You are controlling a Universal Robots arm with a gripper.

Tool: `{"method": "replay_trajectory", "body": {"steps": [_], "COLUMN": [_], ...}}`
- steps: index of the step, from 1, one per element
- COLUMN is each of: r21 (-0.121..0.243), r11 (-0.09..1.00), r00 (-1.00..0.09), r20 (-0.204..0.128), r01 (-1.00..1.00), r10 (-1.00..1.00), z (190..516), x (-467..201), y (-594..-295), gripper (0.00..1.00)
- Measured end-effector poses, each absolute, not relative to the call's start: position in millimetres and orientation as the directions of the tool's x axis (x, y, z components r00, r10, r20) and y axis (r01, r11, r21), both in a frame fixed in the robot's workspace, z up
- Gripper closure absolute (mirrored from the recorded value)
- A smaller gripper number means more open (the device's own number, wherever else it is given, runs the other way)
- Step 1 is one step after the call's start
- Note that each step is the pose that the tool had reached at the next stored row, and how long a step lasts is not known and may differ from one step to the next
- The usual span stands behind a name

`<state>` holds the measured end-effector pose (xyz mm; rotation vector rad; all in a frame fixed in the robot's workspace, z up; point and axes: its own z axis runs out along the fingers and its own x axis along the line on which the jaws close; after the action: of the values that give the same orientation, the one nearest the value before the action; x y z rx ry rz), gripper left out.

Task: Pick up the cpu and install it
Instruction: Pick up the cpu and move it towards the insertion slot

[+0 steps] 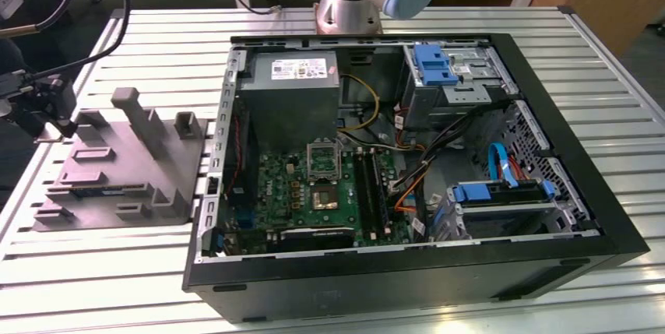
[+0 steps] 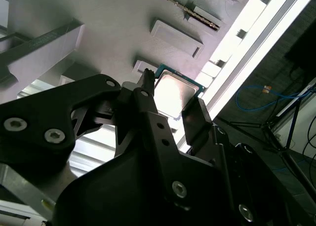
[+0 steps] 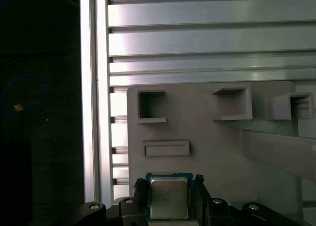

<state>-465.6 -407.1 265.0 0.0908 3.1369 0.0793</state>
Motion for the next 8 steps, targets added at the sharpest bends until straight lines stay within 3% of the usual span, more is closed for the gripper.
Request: {"method": "replay_trajectory", "body": {"steps": [8], "r21": [0.050], "r11": [0.997], "r00": [-0.998], "r20": [-0.001], "r01": [0.058], "r10": [0.058], "z": [266.8], "x": [-465.6], "y": [-407.1], "gripper": [0.53]}}
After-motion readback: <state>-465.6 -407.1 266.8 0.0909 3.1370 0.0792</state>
